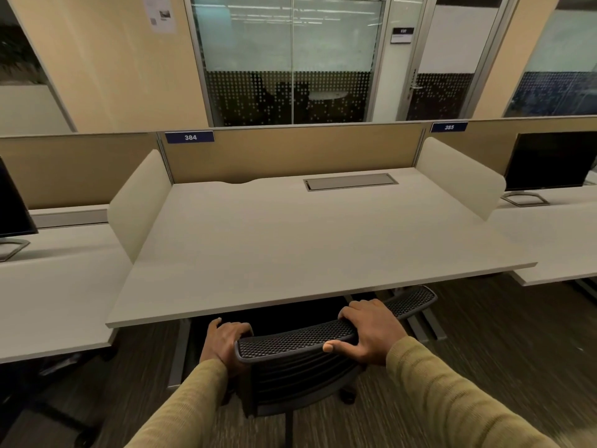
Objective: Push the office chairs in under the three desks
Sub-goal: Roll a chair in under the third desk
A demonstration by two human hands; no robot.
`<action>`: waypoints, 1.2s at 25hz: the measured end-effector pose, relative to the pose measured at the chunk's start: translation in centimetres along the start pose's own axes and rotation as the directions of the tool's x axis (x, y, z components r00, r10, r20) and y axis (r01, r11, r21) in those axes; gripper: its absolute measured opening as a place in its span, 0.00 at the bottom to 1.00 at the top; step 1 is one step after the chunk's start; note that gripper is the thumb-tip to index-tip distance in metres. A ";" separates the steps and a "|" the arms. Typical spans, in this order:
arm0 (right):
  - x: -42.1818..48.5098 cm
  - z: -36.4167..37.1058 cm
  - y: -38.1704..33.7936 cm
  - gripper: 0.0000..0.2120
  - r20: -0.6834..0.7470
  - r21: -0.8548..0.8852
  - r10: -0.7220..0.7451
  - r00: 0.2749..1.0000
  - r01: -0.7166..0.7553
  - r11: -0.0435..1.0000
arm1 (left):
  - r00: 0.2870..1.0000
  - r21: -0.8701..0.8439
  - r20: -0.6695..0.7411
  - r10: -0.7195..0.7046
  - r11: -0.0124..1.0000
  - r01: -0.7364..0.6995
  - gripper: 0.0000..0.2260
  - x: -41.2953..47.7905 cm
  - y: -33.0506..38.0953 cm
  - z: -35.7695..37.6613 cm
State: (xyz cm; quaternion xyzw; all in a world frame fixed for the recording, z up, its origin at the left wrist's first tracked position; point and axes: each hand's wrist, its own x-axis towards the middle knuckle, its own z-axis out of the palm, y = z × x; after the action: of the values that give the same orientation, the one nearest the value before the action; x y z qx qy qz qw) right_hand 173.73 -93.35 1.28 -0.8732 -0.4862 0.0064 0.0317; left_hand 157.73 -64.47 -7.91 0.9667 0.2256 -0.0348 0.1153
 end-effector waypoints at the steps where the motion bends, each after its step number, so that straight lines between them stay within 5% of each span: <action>1: -0.4 -0.1 0.7 0.44 -0.004 -0.011 0.006 1.000 -0.006 1.000 | 1.000 -0.004 0.010 0.012 1.000 -0.012 0.16 0.4 0.7 0.1; 8: -2.8 -0.1 6.0 0.41 -0.048 -0.067 0.038 0.998 -0.041 0.997 | 0.990 0.014 0.071 0.125 0.992 -0.126 0.14 2.4 6.3 0.5; 10: -3.4 0.0 7.3 0.40 -0.060 -0.081 0.039 0.997 -0.044 0.996 | 0.953 0.046 0.275 0.126 0.988 -0.144 0.18 3.0 7.6 -0.2; 13: -4.2 0.0 8.9 0.39 -0.082 -0.094 0.045 0.996 -0.053 0.994 | 0.833 0.196 0.549 -0.069 0.979 -0.049 0.22 4.5 8.7 -3.3; 15: -4.4 -0.2 9.7 0.39 -0.085 -0.098 0.052 0.995 -0.061 0.993 | 0.909 0.285 0.411 -0.072 0.957 -0.053 0.18 5.2 10.1 -7.1; 17: -4.4 -0.4 10.2 0.41 -0.075 -0.101 0.054 0.996 -0.061 0.993 | 0.956 0.155 0.291 0.041 0.984 -0.089 0.24 5.5 12.6 -10.3; 20: -4.0 -0.5 10.3 0.42 -0.090 -0.102 0.042 0.995 -0.051 0.993 | 0.890 -0.187 0.381 0.251 0.964 -0.191 0.43 3.7 17.8 -12.1; 22: -3.8 -0.5 10.3 0.42 -0.105 -0.102 0.035 0.994 -0.046 0.994 | 0.834 -0.150 0.465 0.296 0.955 -0.255 0.49 1.8 20.1 -10.4; 25: -3.5 -0.3 10.6 0.42 -0.124 -0.097 0.022 0.992 -0.034 0.995 | 0.865 -0.009 0.429 0.260 0.959 -0.283 0.41 0.7 20.8 -7.0; 30: -2.3 0.0 10.5 0.42 -0.237 -0.086 0.022 0.971 -0.044 0.995 | 0.908 -0.057 0.300 0.294 0.955 -0.290 0.22 2.2 19.1 -6.7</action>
State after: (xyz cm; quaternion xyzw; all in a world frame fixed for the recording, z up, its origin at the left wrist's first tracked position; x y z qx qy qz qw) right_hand 181.43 -100.77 0.55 -0.8763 -0.4643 -0.1187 0.0493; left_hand 168.30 -78.62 2.33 0.9719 0.0583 -0.1646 0.1578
